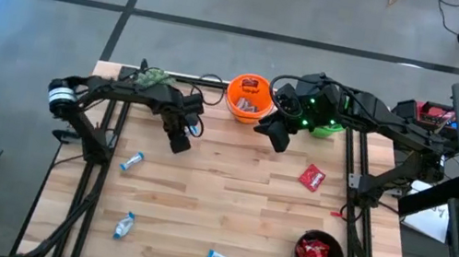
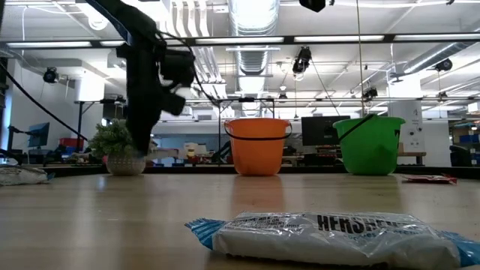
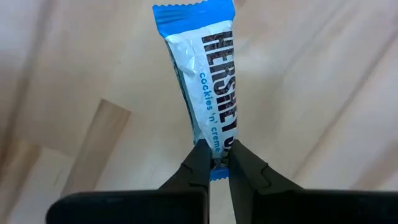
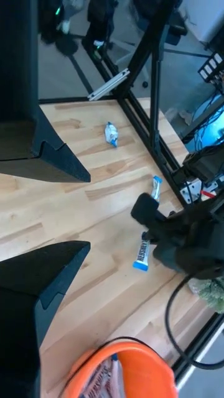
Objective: Organize candy in baskets
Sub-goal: Put the white chocolate into the orange bucket
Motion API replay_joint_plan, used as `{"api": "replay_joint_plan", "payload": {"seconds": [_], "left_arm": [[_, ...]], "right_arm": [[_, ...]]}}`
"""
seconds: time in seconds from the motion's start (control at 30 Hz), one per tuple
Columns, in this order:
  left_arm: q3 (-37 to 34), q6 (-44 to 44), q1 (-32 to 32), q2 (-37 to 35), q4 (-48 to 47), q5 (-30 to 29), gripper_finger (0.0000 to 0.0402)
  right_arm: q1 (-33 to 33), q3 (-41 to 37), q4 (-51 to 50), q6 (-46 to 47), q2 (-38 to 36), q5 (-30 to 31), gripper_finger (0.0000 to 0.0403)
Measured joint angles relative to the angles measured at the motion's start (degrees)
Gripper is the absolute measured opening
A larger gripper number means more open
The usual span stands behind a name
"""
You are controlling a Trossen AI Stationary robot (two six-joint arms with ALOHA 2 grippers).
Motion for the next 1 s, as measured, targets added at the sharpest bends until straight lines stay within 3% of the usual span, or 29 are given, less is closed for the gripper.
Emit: {"api": "replay_joint_plan", "payload": {"seconds": [0.37,0.53,0.73,1.0], "left_arm": [[4.21,-1.53,-0.62,-14.13,-1.11,0.04,0.0000],[7.24,-1.99,-0.92,-18.27,5.26,0.04,0.0000],[12.67,-1.82,-1.36,-18.39,12.02,-0.02,0.0000],[22.11,2.07,-2.80,-14.76,16.50,0.00,0.0000]], "right_arm": [[-0.18,0.00,0.00,-5.56,0.73,2.74,0.0153],[-1.95,0.00,1.44,-8.62,3.22,3.11,0.0153],[-3.72,0.00,11.62,-13.67,6.85,2.93,0.0153],[-7.80,0.00,19.90,-10.97,10.76,3.06,0.0153]]}}
